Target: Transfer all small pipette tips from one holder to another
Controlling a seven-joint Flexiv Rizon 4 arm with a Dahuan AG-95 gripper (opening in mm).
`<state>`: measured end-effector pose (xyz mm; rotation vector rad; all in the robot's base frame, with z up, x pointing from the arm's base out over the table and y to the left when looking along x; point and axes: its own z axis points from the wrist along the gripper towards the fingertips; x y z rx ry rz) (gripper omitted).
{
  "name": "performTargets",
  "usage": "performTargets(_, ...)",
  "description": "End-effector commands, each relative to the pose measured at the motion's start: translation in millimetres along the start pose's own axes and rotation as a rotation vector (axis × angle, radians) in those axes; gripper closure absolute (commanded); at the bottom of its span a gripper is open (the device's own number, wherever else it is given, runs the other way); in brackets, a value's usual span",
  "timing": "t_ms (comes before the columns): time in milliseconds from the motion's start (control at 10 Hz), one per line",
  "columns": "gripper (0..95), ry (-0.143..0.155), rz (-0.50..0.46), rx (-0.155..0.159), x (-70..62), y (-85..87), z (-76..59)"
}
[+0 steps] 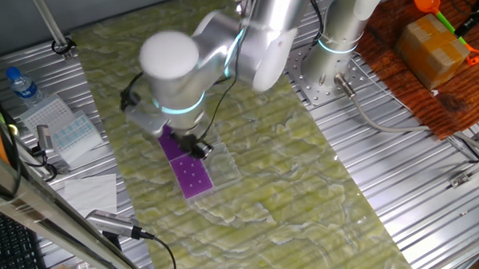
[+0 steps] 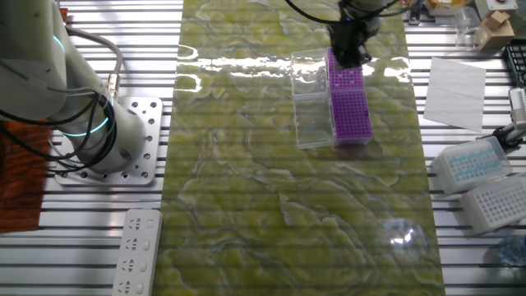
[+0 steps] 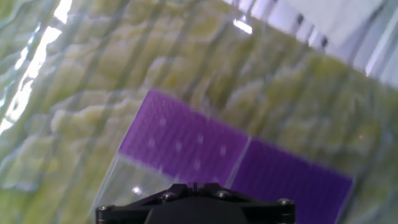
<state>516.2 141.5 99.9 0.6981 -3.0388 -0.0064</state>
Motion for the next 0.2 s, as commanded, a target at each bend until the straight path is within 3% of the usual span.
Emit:
performTargets(100,95.0,-0.008,0.017,0.003,15.4,7.9,-5.9)
performTargets(200,95.0,-0.008,0.017,0.003,15.4,7.9,-5.9)
